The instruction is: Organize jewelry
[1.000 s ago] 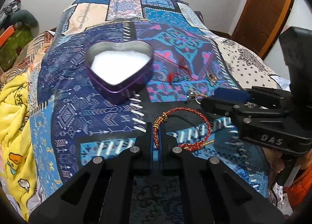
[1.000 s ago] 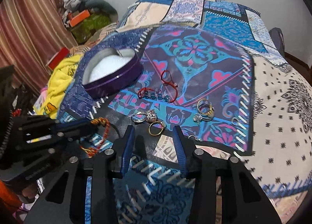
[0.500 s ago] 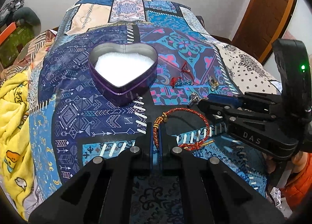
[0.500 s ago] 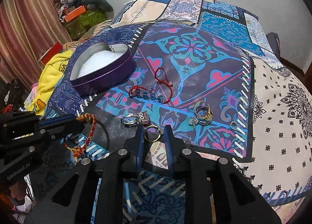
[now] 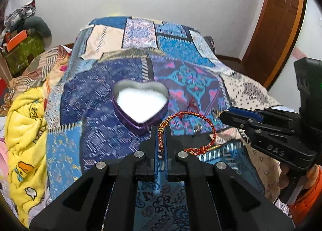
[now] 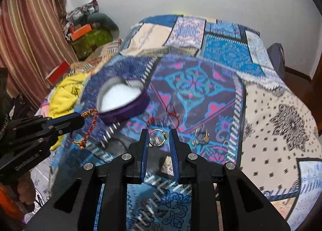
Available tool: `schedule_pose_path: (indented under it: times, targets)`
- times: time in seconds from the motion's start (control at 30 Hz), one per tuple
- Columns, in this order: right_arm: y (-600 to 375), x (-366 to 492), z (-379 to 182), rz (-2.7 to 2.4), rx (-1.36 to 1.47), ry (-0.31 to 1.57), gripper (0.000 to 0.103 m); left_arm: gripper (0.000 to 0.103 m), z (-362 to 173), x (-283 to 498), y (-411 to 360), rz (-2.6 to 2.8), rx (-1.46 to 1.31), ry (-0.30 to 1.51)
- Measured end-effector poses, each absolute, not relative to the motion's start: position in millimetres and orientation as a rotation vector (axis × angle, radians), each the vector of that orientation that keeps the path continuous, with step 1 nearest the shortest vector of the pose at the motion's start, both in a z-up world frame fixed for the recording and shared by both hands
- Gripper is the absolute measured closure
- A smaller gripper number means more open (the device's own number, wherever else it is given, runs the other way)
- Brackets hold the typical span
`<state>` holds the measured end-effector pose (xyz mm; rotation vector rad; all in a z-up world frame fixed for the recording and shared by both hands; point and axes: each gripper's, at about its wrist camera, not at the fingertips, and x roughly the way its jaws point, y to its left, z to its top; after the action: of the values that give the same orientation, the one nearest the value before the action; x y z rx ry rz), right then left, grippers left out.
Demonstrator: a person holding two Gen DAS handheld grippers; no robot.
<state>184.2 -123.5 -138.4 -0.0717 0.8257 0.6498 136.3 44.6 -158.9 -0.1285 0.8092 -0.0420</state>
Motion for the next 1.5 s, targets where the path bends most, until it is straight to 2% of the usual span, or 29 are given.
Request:
schedule_pose_path:
  times: [0.6,0.97,1.5]
  targets:
    - [-92.9,194.0,-100.3,0.712,-0.049,0.699,0.085,0.1,-120.6,147.3,79.1,0.041,-0.124,0.673]
    - [-63.1,212.2,-114.0,0.766,-0.038,0.725,0.085,0.1,-137.3,172.6,105.1,0.063,-0.139,0.703]
    - [-52.5,233.2,-127.2,0.774,-0.019,0.761,0.085,0.1,-168.4,212.7,97.6,0.02,-0.08,0.783]
